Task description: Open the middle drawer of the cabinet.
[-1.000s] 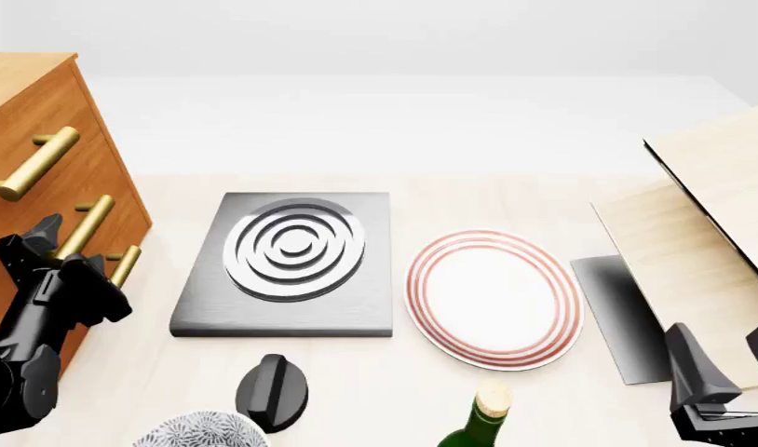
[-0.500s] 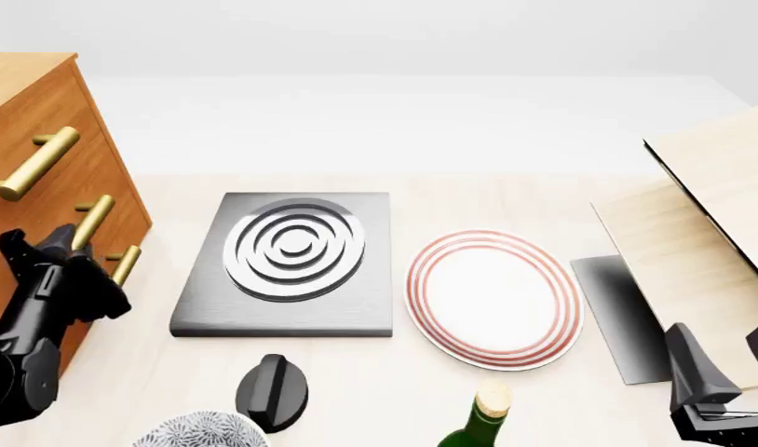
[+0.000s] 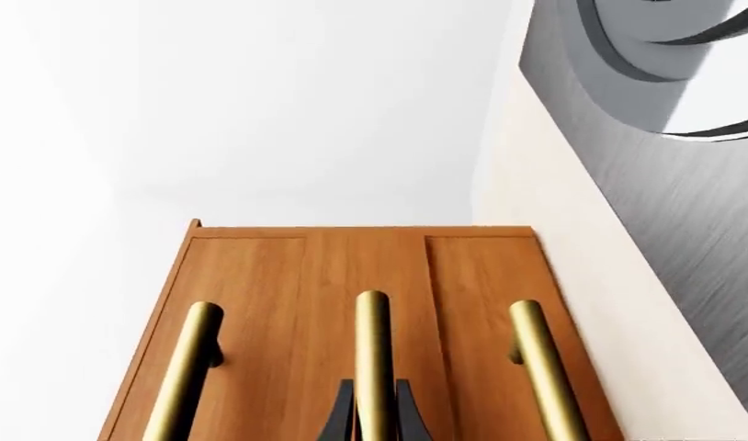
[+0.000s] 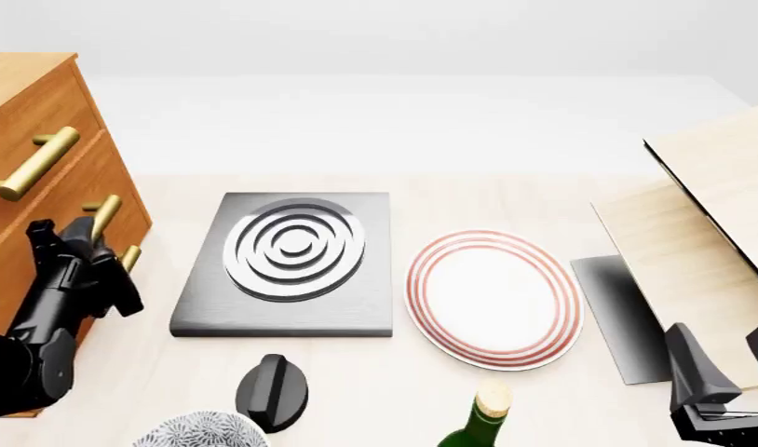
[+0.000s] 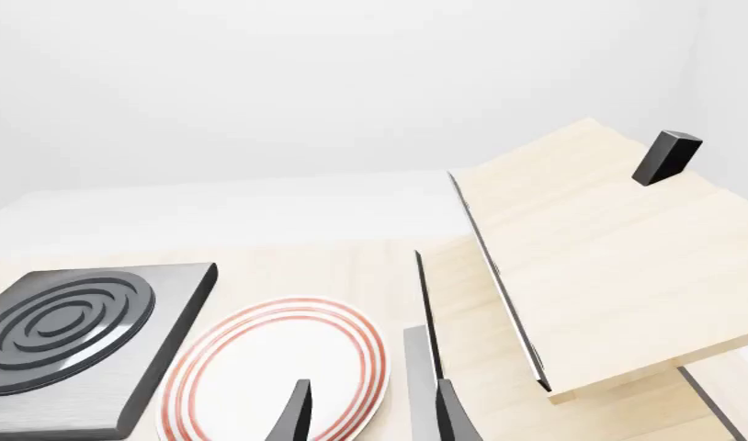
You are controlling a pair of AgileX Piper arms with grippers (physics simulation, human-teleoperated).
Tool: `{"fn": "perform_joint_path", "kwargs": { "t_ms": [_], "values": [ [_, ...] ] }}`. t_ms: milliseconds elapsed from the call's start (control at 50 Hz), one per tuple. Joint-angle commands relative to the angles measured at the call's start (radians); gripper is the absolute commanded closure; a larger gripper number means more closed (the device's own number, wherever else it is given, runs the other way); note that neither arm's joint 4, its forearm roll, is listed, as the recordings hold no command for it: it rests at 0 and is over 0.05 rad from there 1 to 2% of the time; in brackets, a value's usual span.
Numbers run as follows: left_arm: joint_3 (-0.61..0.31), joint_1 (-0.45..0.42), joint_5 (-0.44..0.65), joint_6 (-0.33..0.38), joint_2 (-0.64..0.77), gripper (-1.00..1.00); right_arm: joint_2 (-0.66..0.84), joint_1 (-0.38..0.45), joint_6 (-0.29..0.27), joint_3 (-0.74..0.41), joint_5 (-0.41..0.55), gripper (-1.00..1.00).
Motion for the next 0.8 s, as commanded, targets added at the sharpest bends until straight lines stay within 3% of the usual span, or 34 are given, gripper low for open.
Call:
{"fn": "perform_joint_path", "kwargs": {
  "t_ms": [20,200,480,800],
  "values": [
    [-0.141,-0.139,0.000,0.052,0.137,1.00,0.000,0.000,0.000,0.000,0.000,-1.00],
    [-0.112,-0.210,0.000,0.049,0.129,1.00,0.000,0.000,0.000,0.000,0.000,-1.00],
    [0.026,-0.318,0.000,0.032,-0.009,1.00,0.000,0.000,0.000,0.000,0.000,-1.00],
    [0.111,-0.380,0.000,0.026,-0.109,1.00,0.000,0.000,0.000,0.000,0.000,-1.00]
  ]
}}
